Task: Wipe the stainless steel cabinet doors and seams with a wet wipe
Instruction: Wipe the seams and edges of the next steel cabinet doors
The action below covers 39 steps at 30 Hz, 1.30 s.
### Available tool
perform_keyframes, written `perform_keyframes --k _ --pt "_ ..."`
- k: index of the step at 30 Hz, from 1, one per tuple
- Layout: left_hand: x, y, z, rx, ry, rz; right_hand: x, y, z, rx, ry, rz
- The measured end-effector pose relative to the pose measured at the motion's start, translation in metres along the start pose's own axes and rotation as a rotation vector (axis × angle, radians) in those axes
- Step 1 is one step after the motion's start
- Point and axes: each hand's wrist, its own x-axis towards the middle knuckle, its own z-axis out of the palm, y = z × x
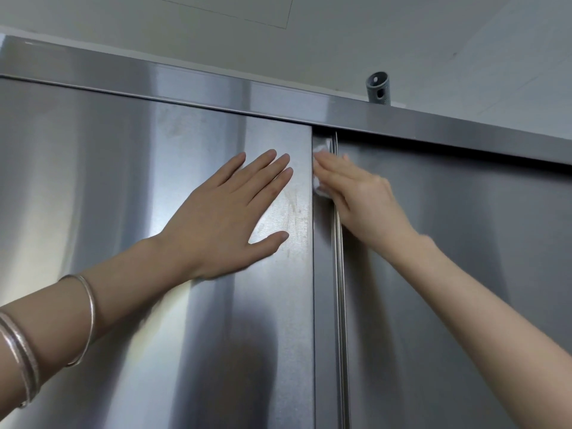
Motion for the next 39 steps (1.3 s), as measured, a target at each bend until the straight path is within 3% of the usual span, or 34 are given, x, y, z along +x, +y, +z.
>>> perform_keyframes --k 4,9,13,16,19,24,29,32,35,39 --pt "-0.001 0.0 0.0 0.016 -0.011 0.012 0.025 0.004 0.003 0.005 -0.007 0.05" --pt "0.0 -0.001 0.001 0.029 -0.014 0.02 -0.026 -0.015 0.009 0.026 0.064 -0.001" --pt "0.0 -0.001 0.002 0.023 -0.014 0.023 0.016 0.004 -0.003 0.062 0.053 0.047" --pt "0.0 0.0 0.001 0.018 -0.03 0.022 0.015 0.0 -0.003 0.174 0.173 0.141" --pt "-0.008 0.01 -0.002 -0.003 -0.04 -0.002 -0.041 -0.022 0.01 0.161 0.272 0.059" --pt "-0.073 0.079 0.006 -0.096 -0.025 0.049 -0.113 -0.038 0.018 0.147 0.156 -0.155" --pt "-0.107 0.111 0.011 -0.106 -0.023 -0.034 -0.062 -0.024 0.017 0.169 0.234 -0.061" --pt "-0.107 0.112 0.008 -0.084 -0.04 -0.044 -0.103 -0.048 0.025 0.215 0.277 0.016" --pt "-0.105 0.111 0.006 -0.067 -0.043 -0.036 -0.15 -0.067 0.024 0.259 0.218 -0.043" --pt "-0.107 0.111 0.009 -0.057 -0.055 -0.044 -0.114 -0.039 0.012 0.293 0.125 -0.123"
